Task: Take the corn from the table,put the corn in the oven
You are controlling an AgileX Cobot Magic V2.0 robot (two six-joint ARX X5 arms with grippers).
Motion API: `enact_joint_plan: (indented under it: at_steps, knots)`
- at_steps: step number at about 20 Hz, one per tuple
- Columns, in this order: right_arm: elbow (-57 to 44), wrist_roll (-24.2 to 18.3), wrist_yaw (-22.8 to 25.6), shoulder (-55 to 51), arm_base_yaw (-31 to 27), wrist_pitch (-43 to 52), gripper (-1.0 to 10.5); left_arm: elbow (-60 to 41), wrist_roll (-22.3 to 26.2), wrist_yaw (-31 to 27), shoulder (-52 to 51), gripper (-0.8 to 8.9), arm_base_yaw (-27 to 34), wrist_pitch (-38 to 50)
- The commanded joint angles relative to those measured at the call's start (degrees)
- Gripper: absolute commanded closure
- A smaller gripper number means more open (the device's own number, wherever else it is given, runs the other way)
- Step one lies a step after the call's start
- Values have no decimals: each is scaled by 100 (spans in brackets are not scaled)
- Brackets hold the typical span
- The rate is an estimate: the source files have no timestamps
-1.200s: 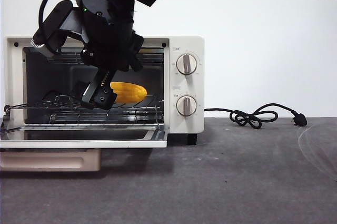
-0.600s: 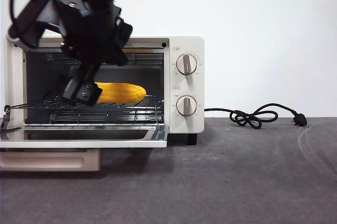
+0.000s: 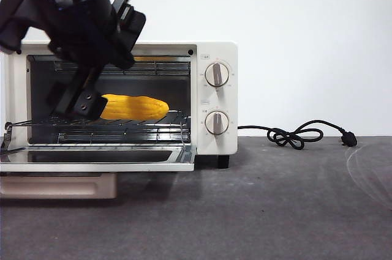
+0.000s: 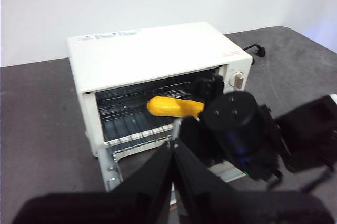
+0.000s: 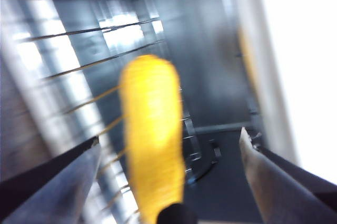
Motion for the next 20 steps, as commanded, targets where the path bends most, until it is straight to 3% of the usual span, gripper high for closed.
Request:
enact_joint_plan:
  at_steps: [1,7,12,17,20]
  knots:
    - [17,564,4,-179,192,-240,506,-26,33,-247,-20,819,-20,11]
    - [17,1421,-186,-820,544,-1204,510,-28,149,-426,74,819,-20,39]
    - [17,1860,-308,-1436,782,-1751,519,-28,295,-527,337,819,-20,118]
    - [17,2457,-970,-2063,852,-2640,769,-39,522,-527,815,819,-20,297]
    - [17,2750,-1147,-2363,846,-3185,855,-42,595,-522,1156,820,-20,407]
